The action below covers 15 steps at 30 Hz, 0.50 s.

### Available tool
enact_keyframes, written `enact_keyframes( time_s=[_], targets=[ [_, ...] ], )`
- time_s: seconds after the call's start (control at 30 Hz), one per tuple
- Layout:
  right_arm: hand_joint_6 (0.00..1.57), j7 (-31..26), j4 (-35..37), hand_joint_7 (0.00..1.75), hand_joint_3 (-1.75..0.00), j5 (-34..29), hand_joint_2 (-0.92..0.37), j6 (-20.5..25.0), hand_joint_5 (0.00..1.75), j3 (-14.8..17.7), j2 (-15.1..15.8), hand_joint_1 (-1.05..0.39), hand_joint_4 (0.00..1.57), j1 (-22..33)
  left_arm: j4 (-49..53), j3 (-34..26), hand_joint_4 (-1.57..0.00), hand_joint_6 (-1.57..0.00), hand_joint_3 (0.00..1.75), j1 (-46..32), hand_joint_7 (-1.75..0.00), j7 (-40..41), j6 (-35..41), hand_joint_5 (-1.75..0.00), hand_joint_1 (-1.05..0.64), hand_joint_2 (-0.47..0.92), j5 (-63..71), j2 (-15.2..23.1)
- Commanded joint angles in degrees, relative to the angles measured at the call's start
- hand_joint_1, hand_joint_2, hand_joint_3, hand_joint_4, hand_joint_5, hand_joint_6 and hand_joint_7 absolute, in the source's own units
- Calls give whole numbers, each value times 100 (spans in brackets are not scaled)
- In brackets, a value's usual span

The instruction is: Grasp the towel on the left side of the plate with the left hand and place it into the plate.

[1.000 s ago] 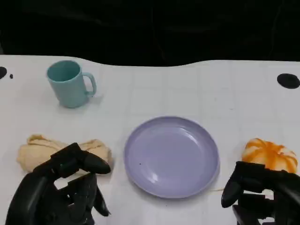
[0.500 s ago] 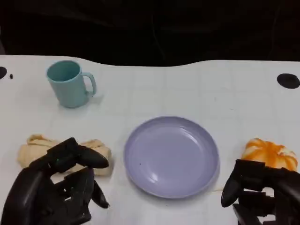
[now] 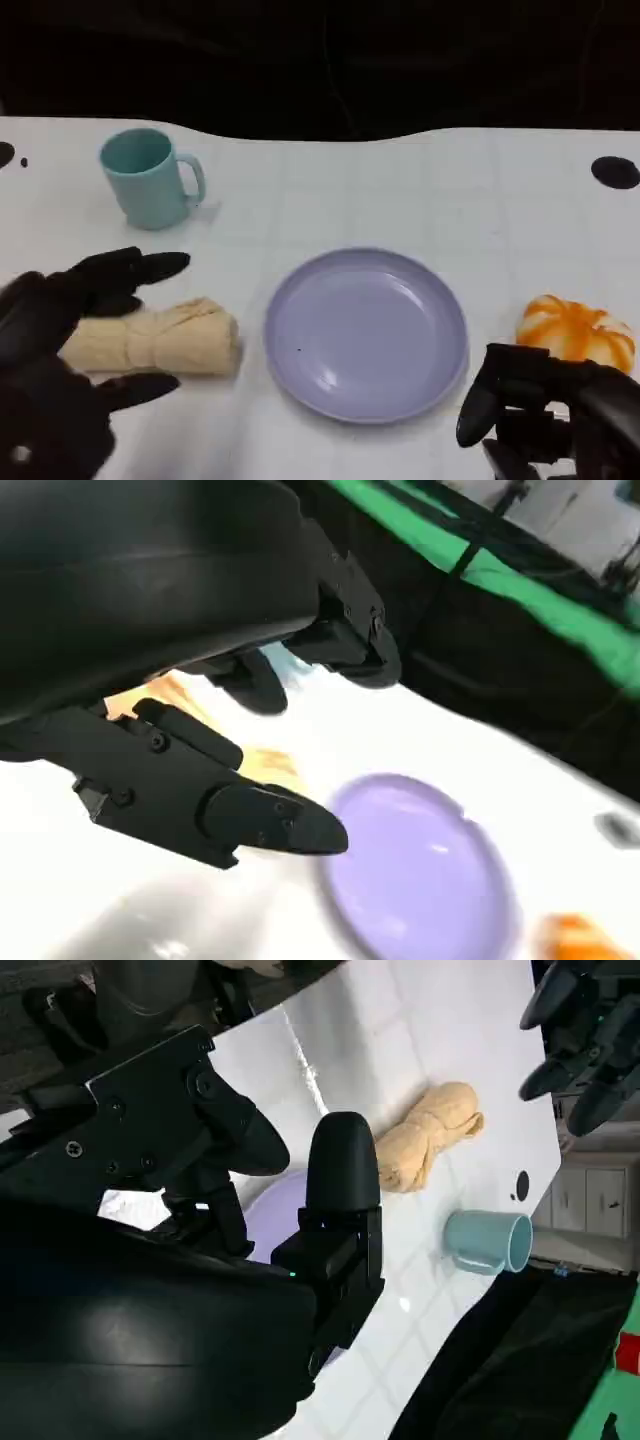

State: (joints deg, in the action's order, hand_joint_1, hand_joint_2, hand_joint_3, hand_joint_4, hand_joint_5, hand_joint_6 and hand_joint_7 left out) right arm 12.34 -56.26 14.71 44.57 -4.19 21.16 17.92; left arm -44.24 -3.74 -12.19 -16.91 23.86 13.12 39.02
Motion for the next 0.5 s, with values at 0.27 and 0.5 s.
enact_keyframes(
  time_s=[0.27,0.5],
  targets=[
    [61,73,-70,154,-118,-1,-53,7,175,106,83,0,74,27,1112,1453,-23,-22,2,1221,0,-898,-194,-21,-66,92,2709,632],
    [61,69,-122,153,-117,-42,-52,51,175,100,96,-2,74,35,2435,2115,-27,-23,0,1896,-1,-943,-259,-18,-66,89,3367,44]
  ],
)
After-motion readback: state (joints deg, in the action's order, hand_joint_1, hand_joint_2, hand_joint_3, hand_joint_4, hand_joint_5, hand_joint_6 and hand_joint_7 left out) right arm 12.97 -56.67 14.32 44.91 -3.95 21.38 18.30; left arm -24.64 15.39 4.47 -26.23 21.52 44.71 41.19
